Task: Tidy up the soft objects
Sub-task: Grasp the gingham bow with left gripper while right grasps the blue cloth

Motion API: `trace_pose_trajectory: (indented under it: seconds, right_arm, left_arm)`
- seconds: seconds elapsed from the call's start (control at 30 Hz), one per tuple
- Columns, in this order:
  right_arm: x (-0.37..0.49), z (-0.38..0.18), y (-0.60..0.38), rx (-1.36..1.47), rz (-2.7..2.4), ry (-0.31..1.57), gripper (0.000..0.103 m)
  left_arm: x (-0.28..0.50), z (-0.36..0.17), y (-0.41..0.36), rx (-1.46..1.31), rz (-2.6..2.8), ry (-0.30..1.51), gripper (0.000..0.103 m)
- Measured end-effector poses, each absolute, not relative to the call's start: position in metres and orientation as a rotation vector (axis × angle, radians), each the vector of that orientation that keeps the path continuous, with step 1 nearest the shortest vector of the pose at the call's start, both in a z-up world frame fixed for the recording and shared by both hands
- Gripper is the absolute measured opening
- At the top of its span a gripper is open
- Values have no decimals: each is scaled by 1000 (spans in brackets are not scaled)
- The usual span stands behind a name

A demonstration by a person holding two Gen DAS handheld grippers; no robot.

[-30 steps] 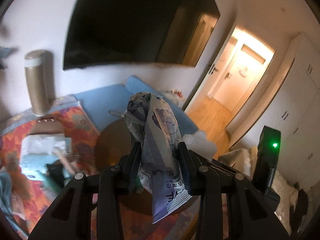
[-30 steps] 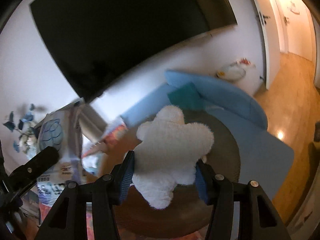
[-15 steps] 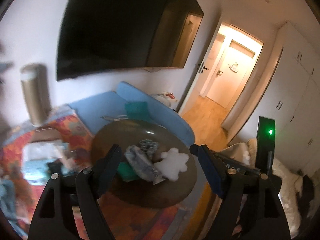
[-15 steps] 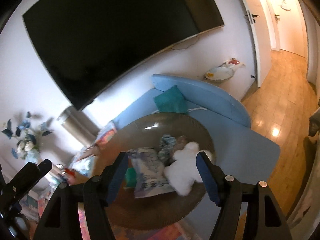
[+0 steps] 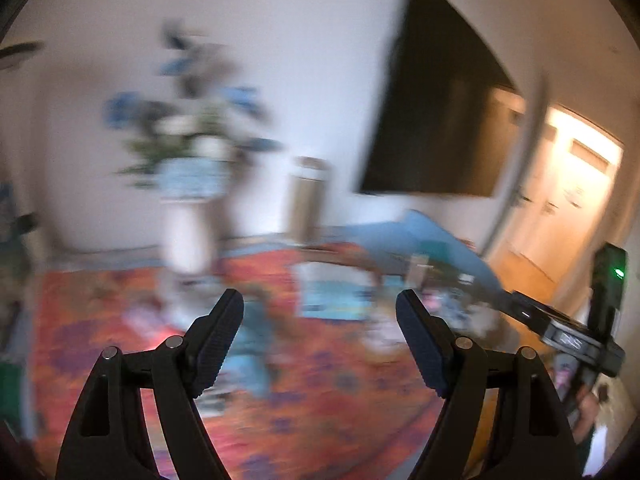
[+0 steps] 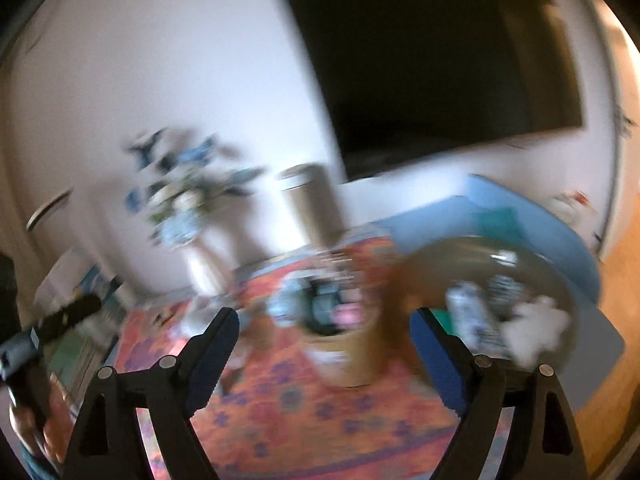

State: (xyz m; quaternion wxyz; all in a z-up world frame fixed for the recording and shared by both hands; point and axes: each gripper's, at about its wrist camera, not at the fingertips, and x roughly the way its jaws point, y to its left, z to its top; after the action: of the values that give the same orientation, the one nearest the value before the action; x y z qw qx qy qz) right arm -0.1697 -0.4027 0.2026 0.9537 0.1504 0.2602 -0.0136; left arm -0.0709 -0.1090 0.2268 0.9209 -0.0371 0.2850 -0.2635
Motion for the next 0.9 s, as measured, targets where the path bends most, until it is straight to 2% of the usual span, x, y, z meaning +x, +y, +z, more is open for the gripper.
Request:
trace_pose_trajectory:
  seconds: [0.17, 0.3, 0.37, 0.4, 0.43, 0.53, 0.73, 0.83, 0.9]
  right_arm:
    - [-131, 186, -322, 168, 83, 626, 86]
    - [-98, 155, -280, 108, 142, 727, 86]
    - [-83, 137, -268, 69, 123, 776, 76]
    - [-74, 126, -262, 43, 119, 800, 62]
    - [-66, 117, -258, 26, 116, 825, 57]
    - [-40, 89, -252, 6, 117, 897, 55]
    - [-2, 54, -250, -14, 183, 973, 55]
    - [15, 44, -245, -48, 195, 989, 56]
    - [25, 39, -245, -36, 224, 1002, 58]
  left_arm:
    - [-62, 209, -32, -102, -379, 616, 77]
    - [-45, 154, -12, -75, -356, 754, 77]
    - [-42, 122, -14, -53, -349, 823, 77]
    - [-37, 107, -19, -45, -344, 846, 77]
    - [-31, 91, -25, -37, -344, 871, 77]
    - [-12, 53, -43, -28, -366, 943, 76]
    - [12, 22, -78, 23, -399, 992, 76]
    - [15, 17, -88, 57, -388, 980, 73]
    - [12, 16, -89, 80, -384, 955, 65]
